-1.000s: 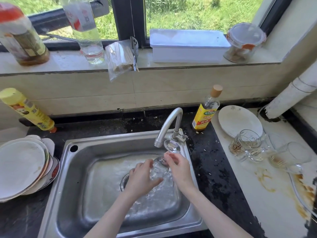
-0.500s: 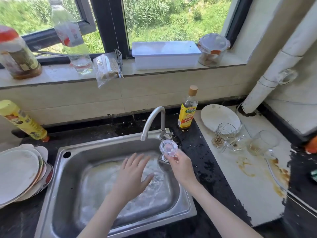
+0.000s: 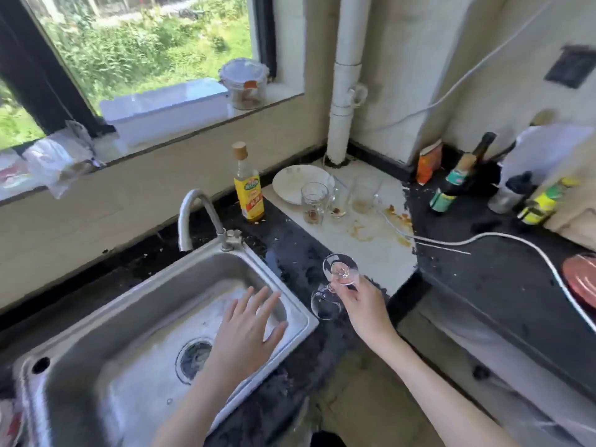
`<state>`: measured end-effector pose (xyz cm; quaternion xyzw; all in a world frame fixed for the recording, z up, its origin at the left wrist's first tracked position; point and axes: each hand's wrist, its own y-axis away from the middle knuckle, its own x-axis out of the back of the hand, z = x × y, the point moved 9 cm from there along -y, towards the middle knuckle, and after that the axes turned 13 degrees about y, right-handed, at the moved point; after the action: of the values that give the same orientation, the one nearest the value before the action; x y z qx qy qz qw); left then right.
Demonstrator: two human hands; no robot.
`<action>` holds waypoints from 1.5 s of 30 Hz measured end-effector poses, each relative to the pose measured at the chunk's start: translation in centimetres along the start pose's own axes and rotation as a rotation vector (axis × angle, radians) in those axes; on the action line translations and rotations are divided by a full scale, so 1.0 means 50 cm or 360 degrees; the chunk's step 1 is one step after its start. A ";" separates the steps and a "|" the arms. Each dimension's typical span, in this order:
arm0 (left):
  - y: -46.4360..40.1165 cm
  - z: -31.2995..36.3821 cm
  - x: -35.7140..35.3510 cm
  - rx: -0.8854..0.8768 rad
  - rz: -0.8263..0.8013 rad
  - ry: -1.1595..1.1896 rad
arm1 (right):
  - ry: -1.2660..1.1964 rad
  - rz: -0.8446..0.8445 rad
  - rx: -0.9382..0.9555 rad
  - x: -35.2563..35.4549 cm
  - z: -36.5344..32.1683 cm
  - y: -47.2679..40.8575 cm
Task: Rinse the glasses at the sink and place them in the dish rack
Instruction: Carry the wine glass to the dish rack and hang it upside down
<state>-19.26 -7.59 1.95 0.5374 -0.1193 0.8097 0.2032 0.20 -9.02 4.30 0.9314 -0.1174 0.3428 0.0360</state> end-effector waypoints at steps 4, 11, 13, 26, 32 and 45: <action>0.034 0.139 -0.046 -0.0313 -0.0196 -0.0005 | -0.0060 0.0253 -0.0323 0.118 0.091 0.148; 0.085 0.447 -0.118 -0.0887 -0.0333 -0.0010 | -0.0185 0.0812 -0.0696 0.358 0.234 0.447; 0.119 0.543 -0.143 -0.1046 -0.0384 0.0015 | -0.0209 0.0954 -0.0755 0.418 0.269 0.537; 0.399 1.153 -0.405 -0.1692 -0.0649 0.0070 | -0.0117 0.1505 -0.1133 0.780 0.535 1.105; 0.458 1.345 -0.490 -0.1784 -0.0723 0.0129 | -0.0215 0.1543 -0.1257 0.905 0.645 1.222; 0.305 1.805 -0.689 -0.2029 -0.0847 0.0142 | -0.0094 0.1720 -0.1371 1.266 0.951 1.174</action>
<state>59.65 -65.23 6.21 0.2902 -0.4276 0.5254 0.6759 62.56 -85.23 8.20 0.6540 -0.6915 0.2100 0.2237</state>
